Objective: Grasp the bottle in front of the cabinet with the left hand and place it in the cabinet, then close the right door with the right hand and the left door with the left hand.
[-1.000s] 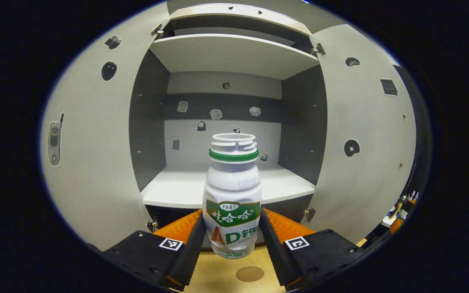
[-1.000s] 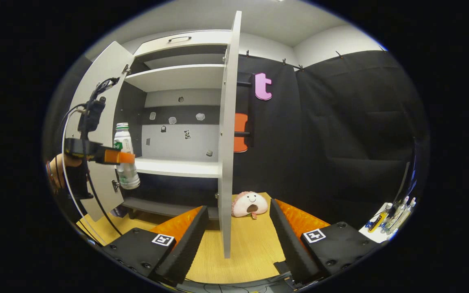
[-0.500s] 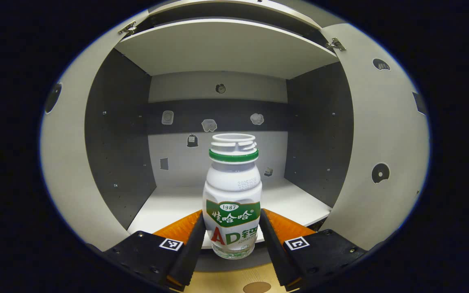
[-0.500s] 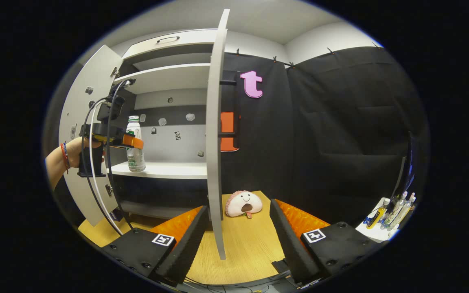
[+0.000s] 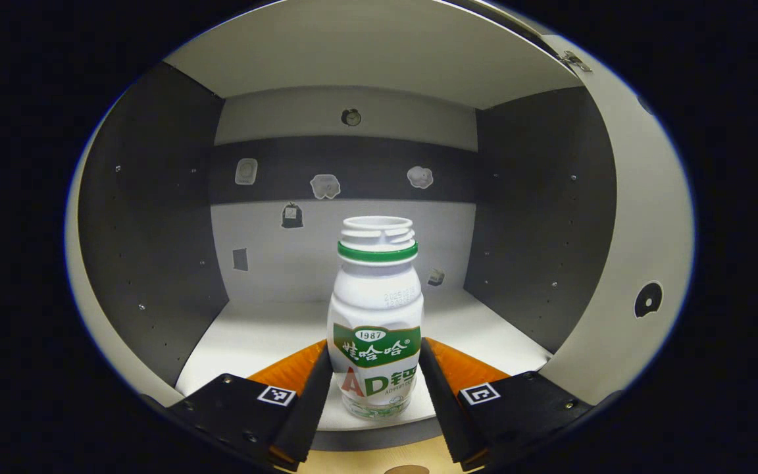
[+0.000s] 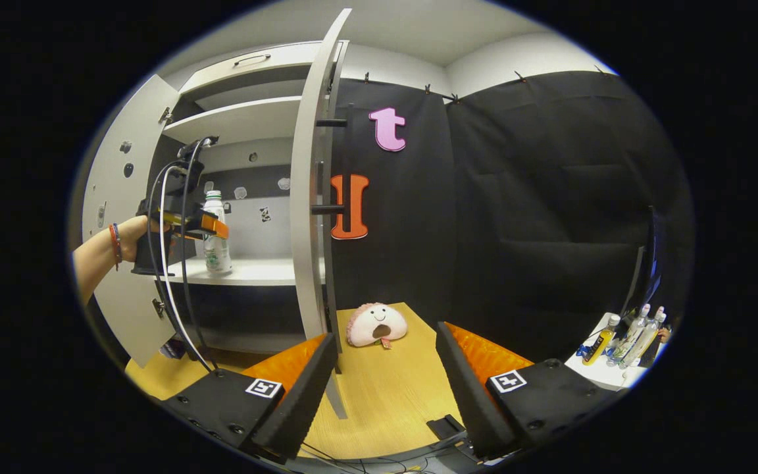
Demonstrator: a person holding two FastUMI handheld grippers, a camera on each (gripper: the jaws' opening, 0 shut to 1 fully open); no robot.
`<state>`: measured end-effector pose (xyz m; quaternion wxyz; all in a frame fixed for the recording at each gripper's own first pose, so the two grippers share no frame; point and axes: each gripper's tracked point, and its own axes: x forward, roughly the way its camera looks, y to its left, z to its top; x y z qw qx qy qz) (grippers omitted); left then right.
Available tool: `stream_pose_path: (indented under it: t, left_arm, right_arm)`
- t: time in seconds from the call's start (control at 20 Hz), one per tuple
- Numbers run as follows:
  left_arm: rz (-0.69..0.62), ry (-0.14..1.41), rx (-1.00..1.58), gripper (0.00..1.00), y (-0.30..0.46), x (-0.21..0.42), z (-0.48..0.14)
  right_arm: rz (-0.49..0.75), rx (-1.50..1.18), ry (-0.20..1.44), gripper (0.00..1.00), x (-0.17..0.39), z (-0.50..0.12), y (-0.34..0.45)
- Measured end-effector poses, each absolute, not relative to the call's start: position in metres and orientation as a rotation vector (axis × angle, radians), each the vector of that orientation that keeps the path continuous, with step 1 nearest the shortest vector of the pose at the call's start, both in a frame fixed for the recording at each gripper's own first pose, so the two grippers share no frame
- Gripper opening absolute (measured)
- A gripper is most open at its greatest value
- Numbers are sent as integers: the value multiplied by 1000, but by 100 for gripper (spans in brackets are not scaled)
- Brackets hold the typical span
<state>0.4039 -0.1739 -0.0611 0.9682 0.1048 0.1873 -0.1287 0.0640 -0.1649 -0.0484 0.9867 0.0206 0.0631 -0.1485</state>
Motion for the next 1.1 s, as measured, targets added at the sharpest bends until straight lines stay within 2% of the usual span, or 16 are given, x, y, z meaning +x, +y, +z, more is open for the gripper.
stream_pose_path:
  t: [0.4,0.6,1.1]
  left_arm:
    - [-253,399,219,79,-182,415,-71]
    - [-245,394,211,94,-181,409,-67]
    - [-215,304,183,94,-162,360,-20]
  right_arm:
    - [-307,43,133,99,71,-49,-170]
    - [-310,43,127,99,68,-47,-172]
    - [-293,45,108,99,58,-40,-166]
